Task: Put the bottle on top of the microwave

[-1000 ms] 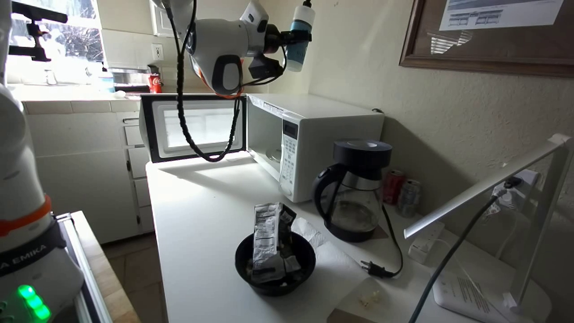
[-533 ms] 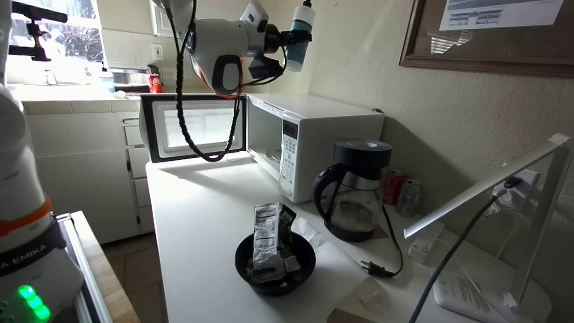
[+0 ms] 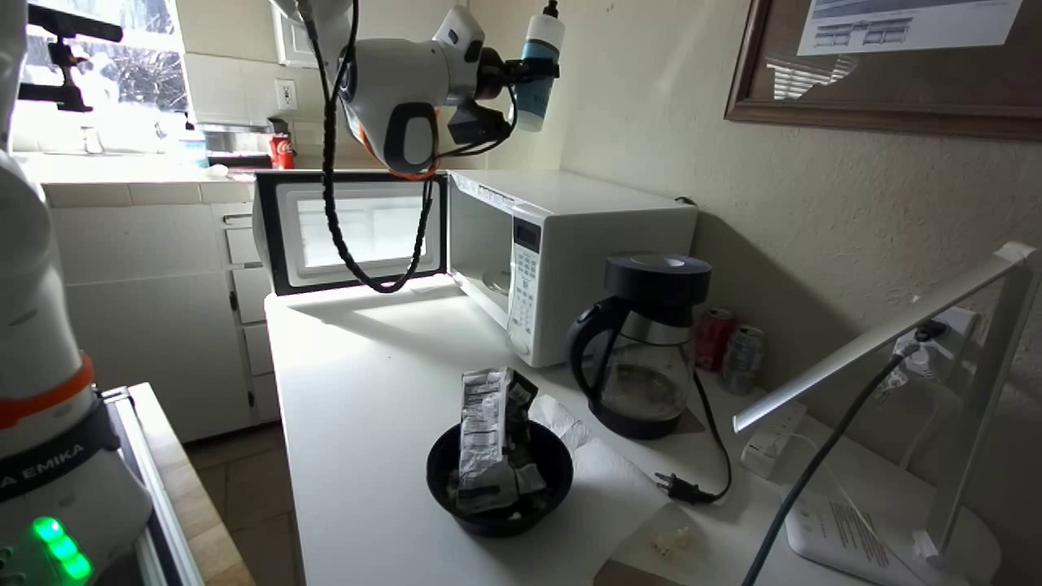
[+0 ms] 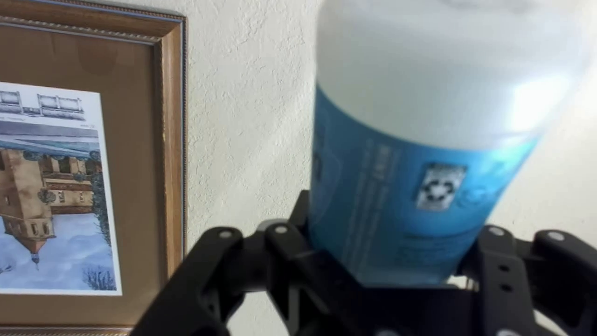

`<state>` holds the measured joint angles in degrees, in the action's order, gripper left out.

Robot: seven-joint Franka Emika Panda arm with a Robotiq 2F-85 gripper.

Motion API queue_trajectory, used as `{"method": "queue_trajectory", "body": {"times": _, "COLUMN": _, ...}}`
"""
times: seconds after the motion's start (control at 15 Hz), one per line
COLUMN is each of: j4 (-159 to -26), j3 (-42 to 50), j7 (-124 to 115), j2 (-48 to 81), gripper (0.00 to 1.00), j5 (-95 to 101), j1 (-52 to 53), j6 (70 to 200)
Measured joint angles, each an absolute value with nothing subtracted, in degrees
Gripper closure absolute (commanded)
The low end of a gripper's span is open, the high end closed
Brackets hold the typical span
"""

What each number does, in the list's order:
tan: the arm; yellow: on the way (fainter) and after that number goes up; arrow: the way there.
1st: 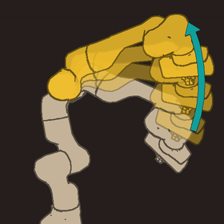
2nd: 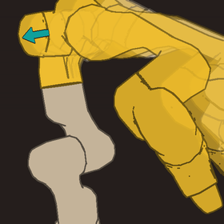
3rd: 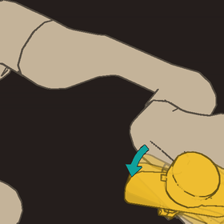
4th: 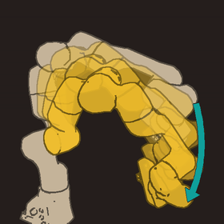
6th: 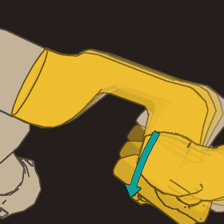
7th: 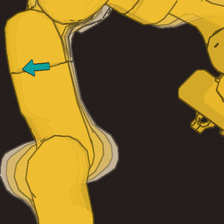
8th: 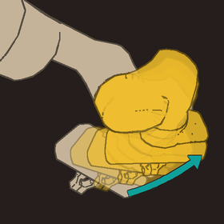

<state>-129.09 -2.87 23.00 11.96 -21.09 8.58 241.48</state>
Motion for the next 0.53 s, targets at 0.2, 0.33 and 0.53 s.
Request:
{"method": "queue_trajectory", "body": {"times": 0.2, "j4": -126.8, "j3": -3.3, "j7": 23.1, "j2": 12.6, "gripper": 0.67, "j5": -21.1, "j1": 9.9, "j6": 241.5}}
{"method": "queue_trajectory", "body": {"times": 0.33, "j4": -124.9, "j3": -3.7, "j7": 23.1, "j2": 13.1, "gripper": 0.67, "j5": -21.3, "j1": 10.8, "j6": 241.5}}
{"method": "queue_trajectory", "body": {"times": 0.53, "j4": -123.5, "j3": -4.4, "j7": 23.1, "j2": 13.8, "gripper": 0.67, "j5": -23.1, "j1": 12.3, "j6": 241.5}}
